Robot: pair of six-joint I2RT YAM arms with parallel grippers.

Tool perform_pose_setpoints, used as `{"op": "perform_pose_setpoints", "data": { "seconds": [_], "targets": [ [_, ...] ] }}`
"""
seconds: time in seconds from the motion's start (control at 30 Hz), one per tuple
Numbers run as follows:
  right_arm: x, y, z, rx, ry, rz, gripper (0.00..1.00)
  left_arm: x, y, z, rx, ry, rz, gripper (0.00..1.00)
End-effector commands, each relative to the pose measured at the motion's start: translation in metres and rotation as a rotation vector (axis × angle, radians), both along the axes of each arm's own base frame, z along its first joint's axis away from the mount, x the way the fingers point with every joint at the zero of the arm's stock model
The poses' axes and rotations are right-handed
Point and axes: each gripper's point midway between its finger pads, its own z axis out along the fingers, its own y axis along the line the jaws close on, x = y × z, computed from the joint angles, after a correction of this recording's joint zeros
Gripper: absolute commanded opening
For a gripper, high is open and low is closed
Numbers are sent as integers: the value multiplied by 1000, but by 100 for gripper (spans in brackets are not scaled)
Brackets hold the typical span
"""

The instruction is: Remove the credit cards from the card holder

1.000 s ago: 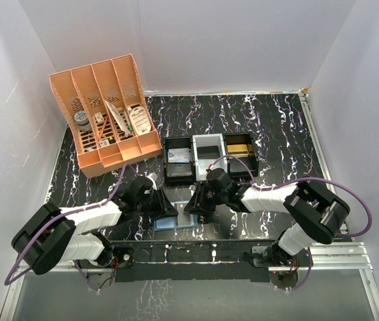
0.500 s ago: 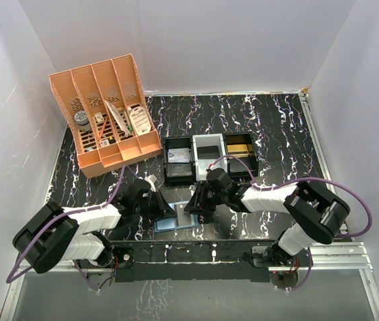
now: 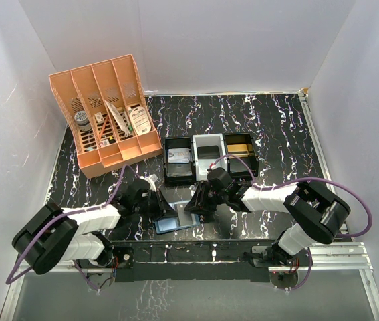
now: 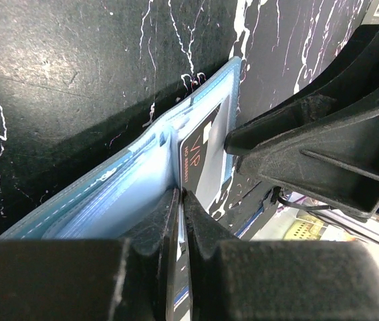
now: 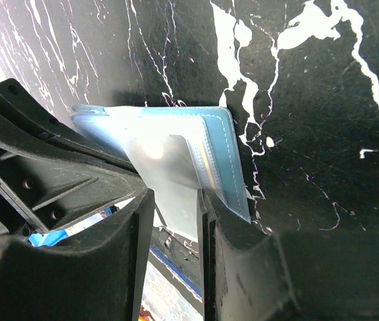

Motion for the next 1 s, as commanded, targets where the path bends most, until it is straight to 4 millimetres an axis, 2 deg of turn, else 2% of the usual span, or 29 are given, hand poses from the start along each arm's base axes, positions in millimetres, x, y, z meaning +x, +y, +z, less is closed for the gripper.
{"op": "perform_pose_setpoints", "data": {
  "seconds": [0.0,0.07,0.27,0.47,0.63,0.97],
  "targets": [
    [-3,-2,-10,-40,5,10,31,5,-22,31,-138,-72,-64,6],
    [-4,-2,-11,-39,6,13,31,6,-23,31,-133,-72,-68,12],
    [-5,-1,-11,-32,11,17,31,8,-26,29,-130,-63,-67,15],
    [-5,0,-9,-24,9,22,31,12,-23,25,-109,-51,-30,11],
    [-6,-1,-8,-21,2,27,31,16,-21,27,-99,-63,-7,0],
    [-5,-1,-5,-20,-6,26,34,15,-15,31,-59,-89,-24,0]
  ]
}}
